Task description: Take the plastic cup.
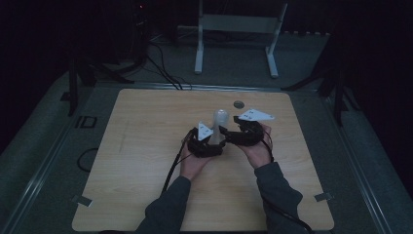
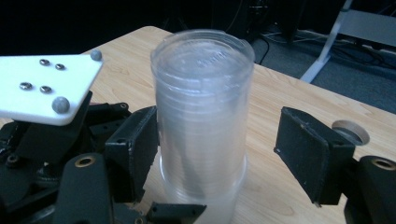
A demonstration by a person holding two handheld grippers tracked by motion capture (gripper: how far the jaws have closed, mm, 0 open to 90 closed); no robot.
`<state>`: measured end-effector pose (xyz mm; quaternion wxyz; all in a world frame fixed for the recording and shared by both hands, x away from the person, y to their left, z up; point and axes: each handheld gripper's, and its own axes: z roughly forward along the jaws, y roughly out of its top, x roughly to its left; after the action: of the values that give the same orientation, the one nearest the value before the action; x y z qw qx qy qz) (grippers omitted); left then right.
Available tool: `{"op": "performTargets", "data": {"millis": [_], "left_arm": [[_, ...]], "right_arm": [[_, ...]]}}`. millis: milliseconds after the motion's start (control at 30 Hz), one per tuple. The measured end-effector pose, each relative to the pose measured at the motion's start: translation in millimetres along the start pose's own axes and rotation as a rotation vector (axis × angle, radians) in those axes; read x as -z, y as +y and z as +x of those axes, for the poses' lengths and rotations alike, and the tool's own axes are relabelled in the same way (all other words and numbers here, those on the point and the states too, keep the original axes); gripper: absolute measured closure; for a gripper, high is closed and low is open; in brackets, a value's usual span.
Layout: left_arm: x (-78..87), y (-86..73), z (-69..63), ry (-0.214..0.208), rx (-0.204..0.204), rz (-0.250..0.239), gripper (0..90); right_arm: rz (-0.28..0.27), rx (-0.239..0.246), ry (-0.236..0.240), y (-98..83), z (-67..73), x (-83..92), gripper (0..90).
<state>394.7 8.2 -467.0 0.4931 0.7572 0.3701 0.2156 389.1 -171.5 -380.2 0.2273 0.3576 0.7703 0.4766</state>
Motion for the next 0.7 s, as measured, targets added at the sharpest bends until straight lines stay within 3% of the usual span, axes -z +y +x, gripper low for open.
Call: {"op": "performTargets", "data": {"millis": [700], "left_arm": [[-0.1, -0.8, -1.4, 0.006, 0.000, -0.012, 22.0]], "right_arm": [[0.001, 0.011, 0.026, 17.0, 3.8, -20.9, 29.6]]}}
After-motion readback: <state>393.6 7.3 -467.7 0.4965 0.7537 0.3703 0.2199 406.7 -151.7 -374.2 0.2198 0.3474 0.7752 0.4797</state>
